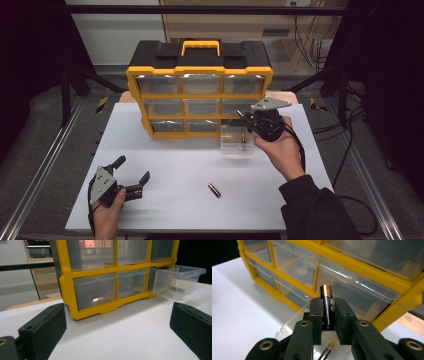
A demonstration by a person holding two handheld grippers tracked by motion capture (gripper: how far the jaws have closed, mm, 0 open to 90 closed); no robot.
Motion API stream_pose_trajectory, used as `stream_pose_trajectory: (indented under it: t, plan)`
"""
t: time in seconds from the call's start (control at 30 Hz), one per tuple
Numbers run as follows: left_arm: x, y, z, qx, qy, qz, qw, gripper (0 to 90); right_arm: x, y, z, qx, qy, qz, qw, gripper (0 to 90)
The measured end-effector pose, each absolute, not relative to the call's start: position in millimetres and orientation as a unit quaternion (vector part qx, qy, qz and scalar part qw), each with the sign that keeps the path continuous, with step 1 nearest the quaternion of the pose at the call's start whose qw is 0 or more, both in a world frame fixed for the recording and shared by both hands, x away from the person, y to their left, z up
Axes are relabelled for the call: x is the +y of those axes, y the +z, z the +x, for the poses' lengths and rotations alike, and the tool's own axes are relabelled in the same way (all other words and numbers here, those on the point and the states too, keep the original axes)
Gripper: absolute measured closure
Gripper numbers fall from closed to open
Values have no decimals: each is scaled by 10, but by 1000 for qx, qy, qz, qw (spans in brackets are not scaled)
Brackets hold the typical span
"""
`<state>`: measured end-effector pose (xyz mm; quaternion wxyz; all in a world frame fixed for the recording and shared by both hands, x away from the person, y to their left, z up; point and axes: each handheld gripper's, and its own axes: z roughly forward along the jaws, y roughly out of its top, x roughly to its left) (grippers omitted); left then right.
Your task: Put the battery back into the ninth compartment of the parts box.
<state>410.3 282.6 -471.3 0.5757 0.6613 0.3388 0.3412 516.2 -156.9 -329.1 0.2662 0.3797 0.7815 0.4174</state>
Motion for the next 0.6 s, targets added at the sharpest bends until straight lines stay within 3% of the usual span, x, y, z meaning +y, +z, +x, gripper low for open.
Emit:
stream_pose_trajectory:
  t: [0.6]
  plan:
    - [2830,-4711,4106,338,341,661,577,4,-1527,-3364,5320,800,390,382,248,768]
